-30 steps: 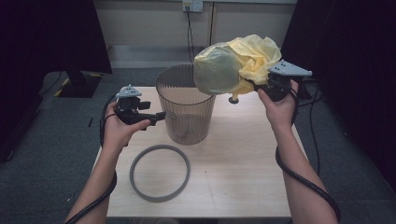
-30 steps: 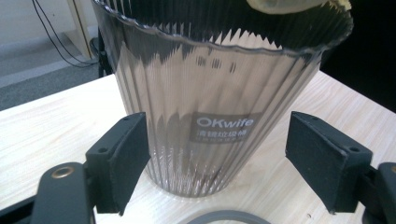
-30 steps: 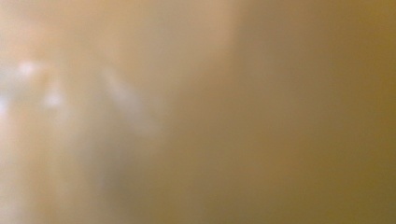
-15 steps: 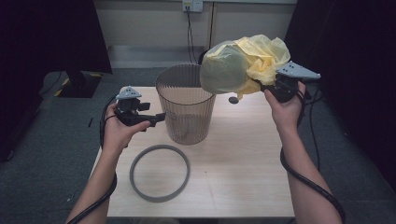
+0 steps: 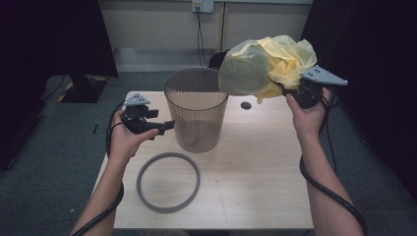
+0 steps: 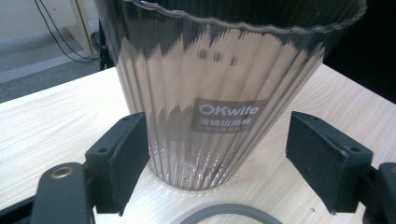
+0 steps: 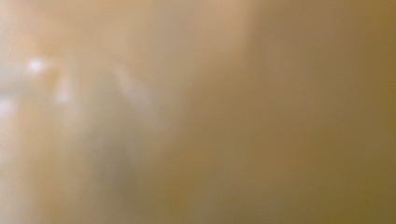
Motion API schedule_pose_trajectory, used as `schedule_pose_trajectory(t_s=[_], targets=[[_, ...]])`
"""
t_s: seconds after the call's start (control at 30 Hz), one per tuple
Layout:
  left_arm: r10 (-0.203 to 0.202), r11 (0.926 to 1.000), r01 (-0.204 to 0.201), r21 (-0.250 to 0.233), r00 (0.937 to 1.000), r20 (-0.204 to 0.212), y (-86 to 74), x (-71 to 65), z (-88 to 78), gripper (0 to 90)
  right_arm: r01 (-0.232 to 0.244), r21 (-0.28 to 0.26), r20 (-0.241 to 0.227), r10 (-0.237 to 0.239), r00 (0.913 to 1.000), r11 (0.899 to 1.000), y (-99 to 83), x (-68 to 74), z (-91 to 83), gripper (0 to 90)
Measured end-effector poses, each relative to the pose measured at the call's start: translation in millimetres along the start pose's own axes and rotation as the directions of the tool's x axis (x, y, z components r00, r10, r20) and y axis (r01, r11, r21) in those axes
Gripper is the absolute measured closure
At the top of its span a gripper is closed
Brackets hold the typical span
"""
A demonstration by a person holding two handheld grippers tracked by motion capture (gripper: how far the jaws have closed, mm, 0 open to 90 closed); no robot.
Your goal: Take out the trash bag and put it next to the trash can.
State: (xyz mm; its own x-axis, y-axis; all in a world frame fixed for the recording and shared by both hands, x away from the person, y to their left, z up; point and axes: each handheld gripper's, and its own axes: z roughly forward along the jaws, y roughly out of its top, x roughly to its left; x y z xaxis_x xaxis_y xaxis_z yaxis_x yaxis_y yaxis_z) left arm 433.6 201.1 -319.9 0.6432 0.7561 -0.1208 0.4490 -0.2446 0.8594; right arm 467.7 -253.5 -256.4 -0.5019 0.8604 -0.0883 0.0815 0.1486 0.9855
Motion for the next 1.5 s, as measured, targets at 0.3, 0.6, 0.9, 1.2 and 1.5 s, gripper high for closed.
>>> schedule_pose_trajectory(t_s=[0.3,0.6,0.9,1.2,1.5], targets=[[-0.004,0.9999,0.004,0.010,1.0000,-0.003,-3.1,2.1,1.2,21.0,0.005,-0.008,0.043,-0.004,0.9991,1.000,-0.8,-9.6,-9.1,85.9],[-0.011,0.9998,0.011,0.015,0.9999,-0.004,-9.6,4.3,4.5,20.8,0.016,0.033,0.085,-0.019,0.9962,0.999,-10.6,-22.3,-13.8,85.9],[-0.020,0.9994,0.020,0.029,0.9998,-0.001,-18.6,6.8,8.7,20.8,0.008,0.059,0.093,-0.013,0.9955,0.998,-27.4,-25.6,-12.4,86.0],[-0.035,0.9982,0.035,0.048,0.9994,-0.001,-33.4,9.4,11.9,20.6,-0.022,0.074,0.117,0.013,0.9930,0.997,-47.6,-37.1,-23.6,85.9],[-0.040,0.9974,0.041,0.060,0.9992,-0.007,-43.2,12.2,14.6,20.6,-0.030,0.100,0.116,0.018,0.9931,0.995,-67.3,-37.9,-26.6,85.9]])
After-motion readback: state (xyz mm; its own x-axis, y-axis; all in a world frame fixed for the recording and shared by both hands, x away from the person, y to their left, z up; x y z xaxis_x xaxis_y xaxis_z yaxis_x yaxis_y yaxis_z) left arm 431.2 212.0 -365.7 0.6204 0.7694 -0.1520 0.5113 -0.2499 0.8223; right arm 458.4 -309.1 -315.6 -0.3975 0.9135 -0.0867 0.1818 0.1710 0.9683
